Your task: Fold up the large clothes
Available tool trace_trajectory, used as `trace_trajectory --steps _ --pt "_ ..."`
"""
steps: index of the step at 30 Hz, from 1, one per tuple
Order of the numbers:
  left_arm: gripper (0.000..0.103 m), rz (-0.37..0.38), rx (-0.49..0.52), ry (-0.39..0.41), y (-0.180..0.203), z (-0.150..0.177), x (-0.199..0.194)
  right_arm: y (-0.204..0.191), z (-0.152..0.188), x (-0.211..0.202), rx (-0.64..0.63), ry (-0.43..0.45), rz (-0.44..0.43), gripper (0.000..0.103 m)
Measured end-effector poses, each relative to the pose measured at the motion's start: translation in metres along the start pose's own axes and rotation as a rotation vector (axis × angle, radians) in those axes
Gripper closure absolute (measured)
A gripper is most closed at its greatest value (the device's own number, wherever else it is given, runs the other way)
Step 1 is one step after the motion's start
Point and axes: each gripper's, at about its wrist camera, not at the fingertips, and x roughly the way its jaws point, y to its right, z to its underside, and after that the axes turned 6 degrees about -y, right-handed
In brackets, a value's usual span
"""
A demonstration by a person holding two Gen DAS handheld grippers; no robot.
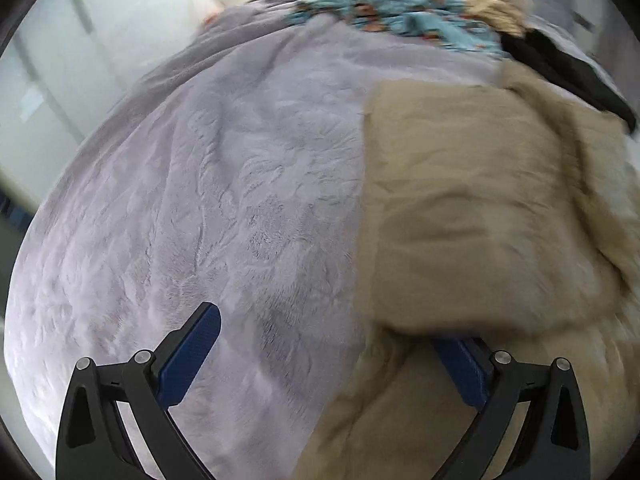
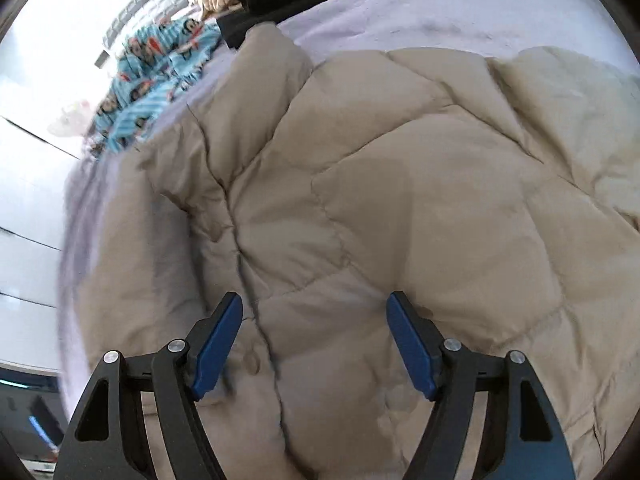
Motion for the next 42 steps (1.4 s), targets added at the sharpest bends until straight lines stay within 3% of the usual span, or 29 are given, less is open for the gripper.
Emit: trace_trajectory --steps 3,7,11,14,16,19,21,23,26,27,29,32,35,37,42 --pt "0.0 0.045 0.024 0.039 -0.018 -0.003 -0.028 -0.023 0.013 -0.021 -0.157 0.052 0.005 0.025" --pt "0.0 0.057 -0.066 0.074 -0.03 -0.041 -0.026 -0.095 0.044 -0.018 -0.535 0.103 0.072 0.025" --pt "0.0 0.013 -0.075 0.048 -0.009 -0.061 0.016 -0.154 0.074 0.017 -0.766 0.133 0.232 0.025" --pt "0.0 -0.024 -0.062 0.02 0.004 -0.054 0.039 -0.173 0.086 0.046 -0.84 0.153 0.397 0.025" --pt "0.0 -0.031 -0.069 0.028 0.005 -0.048 0.043 -0.171 0.081 0.053 -0.811 0.194 0.471 0.025" --pt "0.0 -0.013 -0.083 0.018 0.0 -0.047 0.046 -0.128 0.053 0.034 -0.546 0.231 0.463 0.025" --pt "0.0 -0.003 -0.083 0.003 -0.004 -0.051 0.045 -0.093 0.031 0.026 -0.36 0.168 0.358 0.025" --pt "0.0 -0.006 -0.075 0.018 -0.005 -0.055 0.037 -0.055 0.013 0.027 -0.19 0.061 0.169 0.025" --pt "0.0 -0.004 -0.084 0.069 -0.01 -0.067 0.023 -0.031 -0.001 0.021 -0.097 0.016 0.006 0.025" --pt "0.0 0.0 -0.089 0.07 -0.012 -0.071 0.022 -0.025 -0.006 0.019 -0.059 0.008 -0.053 0.032" --pt "0.0 -0.021 -0.091 0.062 -0.012 -0.078 0.027 -0.017 -0.01 0.019 0.0 -0.008 -0.124 0.099" --pt "0.0 -0.049 -0.064 0.057 -0.004 -0.075 0.034 -0.013 -0.015 0.018 0.041 -0.021 -0.168 0.098" --pt "0.0 -0.089 -0.004 0.052 0.011 -0.066 0.046 -0.019 -0.005 0.006 -0.076 0.009 -0.089 0.098" --pt "0.0 -0.088 0.007 0.052 0.016 -0.061 0.055 -0.017 -0.002 0.016 -0.115 -0.016 -0.027 0.098" --pt "0.0 -0.076 -0.021 0.037 0.009 -0.065 0.046 0.012 -0.005 0.024 -0.016 -0.055 -0.088 0.093"
